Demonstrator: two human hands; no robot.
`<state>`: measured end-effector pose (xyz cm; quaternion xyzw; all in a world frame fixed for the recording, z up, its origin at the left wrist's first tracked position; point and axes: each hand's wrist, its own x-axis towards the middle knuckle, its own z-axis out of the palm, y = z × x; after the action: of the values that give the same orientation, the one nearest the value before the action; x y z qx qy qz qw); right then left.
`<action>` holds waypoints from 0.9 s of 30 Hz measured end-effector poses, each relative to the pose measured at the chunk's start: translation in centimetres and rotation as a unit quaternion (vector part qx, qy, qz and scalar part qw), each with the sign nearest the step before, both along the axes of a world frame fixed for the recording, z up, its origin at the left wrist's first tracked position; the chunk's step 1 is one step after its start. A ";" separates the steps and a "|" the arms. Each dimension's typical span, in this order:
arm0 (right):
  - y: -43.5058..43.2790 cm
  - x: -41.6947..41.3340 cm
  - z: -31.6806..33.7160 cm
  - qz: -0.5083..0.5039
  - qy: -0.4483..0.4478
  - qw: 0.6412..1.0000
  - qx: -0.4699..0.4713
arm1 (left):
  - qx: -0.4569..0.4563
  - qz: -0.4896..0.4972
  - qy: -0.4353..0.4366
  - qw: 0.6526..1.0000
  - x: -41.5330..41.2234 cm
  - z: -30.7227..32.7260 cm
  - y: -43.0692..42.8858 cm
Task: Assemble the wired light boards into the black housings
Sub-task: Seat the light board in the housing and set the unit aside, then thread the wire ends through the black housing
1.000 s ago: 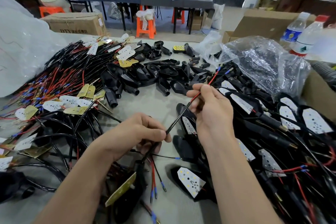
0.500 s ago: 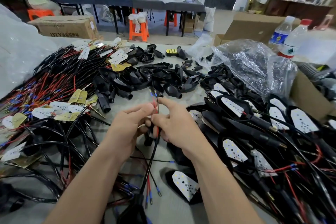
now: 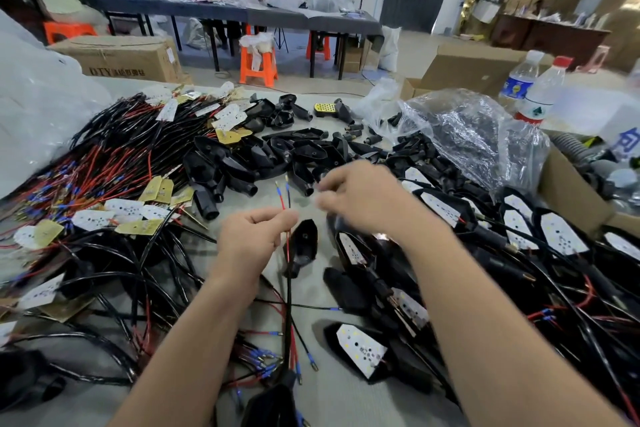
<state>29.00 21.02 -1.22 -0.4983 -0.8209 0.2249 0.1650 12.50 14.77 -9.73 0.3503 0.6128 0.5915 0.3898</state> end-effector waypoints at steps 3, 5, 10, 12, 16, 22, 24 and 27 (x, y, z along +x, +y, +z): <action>4.7 1.1 3.2 -0.021 -0.174 0.981 0.078 | 0.000 0.053 0.058 0.997 -0.1 -0.1 0.0; 7.4 1.3 3.9 -0.017 -0.296 0.953 0.060 | 0.002 0.064 0.094 0.994 0.1 0.0 0.1; 13.6 2.0 2.1 -0.020 -0.428 0.903 -0.004 | 0.004 0.053 0.161 0.985 0.4 -0.3 0.3; 15.3 2.5 1.1 -0.028 -0.492 0.869 -0.046 | 0.009 0.041 0.171 0.984 0.1 -0.3 0.2; 17.8 3.1 -0.7 -0.032 -0.545 0.830 -0.113 | 0.020 0.033 0.181 0.983 -0.3 -0.2 0.0; 18.9 4.2 -1.5 -0.050 -0.560 0.824 -0.062 | 0.008 0.023 0.184 0.983 -0.3 -0.3 0.2; 18.0 3.6 -1.2 -0.035 -0.546 0.836 -0.050 | 0.002 0.019 0.157 0.987 -0.3 -0.3 0.3; 15.9 1.7 -0.2 0.018 -0.542 0.840 -0.019 | 0.005 0.017 0.139 0.990 -0.2 -0.3 0.3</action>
<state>30.67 36.96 -1.40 -0.5286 -0.7840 -0.0628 -0.3195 12.26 15.10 -10.00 0.4208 0.6638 0.5464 0.2893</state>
